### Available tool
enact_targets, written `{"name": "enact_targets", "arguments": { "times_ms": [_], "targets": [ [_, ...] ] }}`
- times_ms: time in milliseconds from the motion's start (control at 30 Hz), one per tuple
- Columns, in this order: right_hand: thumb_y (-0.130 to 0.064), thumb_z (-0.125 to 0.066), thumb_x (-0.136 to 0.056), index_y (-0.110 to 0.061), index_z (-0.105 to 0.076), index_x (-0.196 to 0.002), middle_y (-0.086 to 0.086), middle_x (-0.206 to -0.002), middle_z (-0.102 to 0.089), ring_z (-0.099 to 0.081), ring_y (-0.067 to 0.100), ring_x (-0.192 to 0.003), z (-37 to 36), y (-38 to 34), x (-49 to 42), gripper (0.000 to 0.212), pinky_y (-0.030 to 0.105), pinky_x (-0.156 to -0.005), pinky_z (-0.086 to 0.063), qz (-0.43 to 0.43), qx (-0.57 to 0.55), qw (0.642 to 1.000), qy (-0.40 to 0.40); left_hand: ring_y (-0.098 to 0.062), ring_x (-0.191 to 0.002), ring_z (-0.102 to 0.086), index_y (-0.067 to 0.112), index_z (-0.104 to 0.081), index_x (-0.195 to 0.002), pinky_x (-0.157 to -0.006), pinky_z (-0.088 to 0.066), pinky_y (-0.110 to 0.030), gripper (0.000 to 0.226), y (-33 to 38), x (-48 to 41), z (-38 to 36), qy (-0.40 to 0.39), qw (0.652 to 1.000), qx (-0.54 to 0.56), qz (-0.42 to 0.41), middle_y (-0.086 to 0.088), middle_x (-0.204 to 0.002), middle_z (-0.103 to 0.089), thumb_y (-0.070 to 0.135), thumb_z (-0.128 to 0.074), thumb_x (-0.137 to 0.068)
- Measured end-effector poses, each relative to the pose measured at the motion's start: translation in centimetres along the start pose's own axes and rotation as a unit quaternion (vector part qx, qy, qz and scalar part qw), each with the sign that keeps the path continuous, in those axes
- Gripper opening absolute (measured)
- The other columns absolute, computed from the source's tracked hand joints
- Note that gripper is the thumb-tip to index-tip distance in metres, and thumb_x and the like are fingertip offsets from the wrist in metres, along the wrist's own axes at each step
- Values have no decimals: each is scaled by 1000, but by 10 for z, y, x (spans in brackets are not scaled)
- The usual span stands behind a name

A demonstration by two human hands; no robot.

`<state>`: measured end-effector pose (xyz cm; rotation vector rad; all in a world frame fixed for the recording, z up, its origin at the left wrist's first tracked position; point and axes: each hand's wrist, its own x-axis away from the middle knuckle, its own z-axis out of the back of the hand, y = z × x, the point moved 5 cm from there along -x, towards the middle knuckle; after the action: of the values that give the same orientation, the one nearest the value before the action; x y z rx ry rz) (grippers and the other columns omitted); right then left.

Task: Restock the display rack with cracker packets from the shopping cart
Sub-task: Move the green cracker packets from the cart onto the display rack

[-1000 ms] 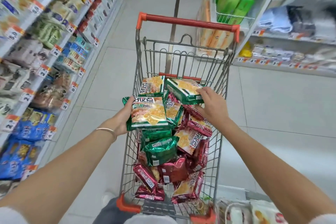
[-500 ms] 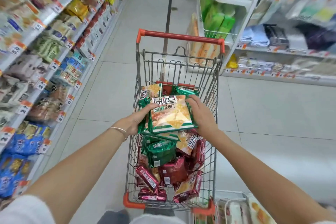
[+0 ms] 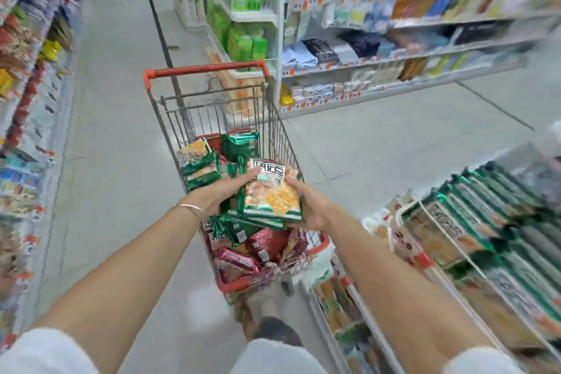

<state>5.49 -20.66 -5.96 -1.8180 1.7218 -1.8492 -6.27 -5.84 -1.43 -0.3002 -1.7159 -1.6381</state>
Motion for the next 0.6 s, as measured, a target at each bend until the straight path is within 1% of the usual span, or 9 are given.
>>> {"name": "enact_targets", "arguments": {
  "times_ms": [100,167,200,233,300,400,467,567,600],
  "targets": [
    [-48,-58,-93,-11,-62,-112,8,-100,-73,-70,25,-89,27,34,60,42,37,-80,-56,30,-35,997,56,-31,-152,-18,25,-19,-159,-120,-23,-55,118,-17,14,-45,-98,995,-14,-9,-7,-167,-12,68,-80,-68],
    [-43,-57,-96,-11,-61,-118,8,-101,-72,-71,23,-85,48,52,106,40,32,-70,-57,56,-70,991,101,-23,-132,-48,18,-50,-138,-112,-38,-43,90,-16,35,-89,-125,991,-35,-29,-6,-153,-43,57,-85,-65],
    [-41,-56,-97,-10,-61,-121,8,-101,-73,-72,23,-84,60,61,128,40,30,-67,-57,71,-81,987,117,-18,-117,-55,19,-57,-126,-103,-42,-39,80,-16,44,-113,-136,989,-41,-38,-3,-141,-52,56,-84,-62],
    [-41,-55,-97,-10,-62,-121,8,-101,-74,-73,23,-84,71,70,151,39,30,-69,-57,86,-90,984,131,-17,-110,-56,18,-60,-122,-96,-44,-36,78,-14,58,-139,-155,986,-49,-46,-1,-134,-56,57,-84,-60],
    [-44,-55,-97,-14,-65,-113,5,-101,-76,-73,22,-88,96,88,198,35,34,-77,-57,119,-107,972,172,-18,-111,-59,20,-62,-118,-94,-48,-35,80,-10,72,-190,-187,978,-74,-55,1,-127,-63,61,-87,-54],
    [-52,-57,-96,-18,-66,-119,5,-112,-74,-71,25,-102,144,125,275,41,40,-88,-57,160,-132,946,251,-24,-93,-73,17,-67,-114,-83,-60,-43,105,-5,80,-271,-262,958,-89,-74,-6,-106,-77,62,-97,-23],
    [-54,-59,-93,-19,-64,-125,5,-118,-73,-70,25,-106,174,157,330,48,40,-90,-57,174,-158,926,294,-29,-107,-69,16,-67,-124,-92,-57,-49,108,-4,97,-334,-302,941,-131,-83,-10,-119,-72,61,-98,-30],
    [-51,-61,-93,-18,-64,-121,6,-116,-71,-72,23,-93,214,208,415,44,32,-74,-58,198,-202,896,341,-29,-101,-70,10,-57,-138,-74,-61,-41,114,-11,135,-427,-358,914,-170,-85,-14,-122,-70,54,-98,-41],
    [-51,-62,-93,-17,-65,-120,6,-115,-72,-72,22,-91,227,224,442,44,31,-71,-58,204,-214,887,356,-32,-106,-68,10,-50,-144,-78,-61,-45,116,-14,151,-455,-368,907,-191,-82,-16,-127,-67,51,-98,-46]
  ]
}}
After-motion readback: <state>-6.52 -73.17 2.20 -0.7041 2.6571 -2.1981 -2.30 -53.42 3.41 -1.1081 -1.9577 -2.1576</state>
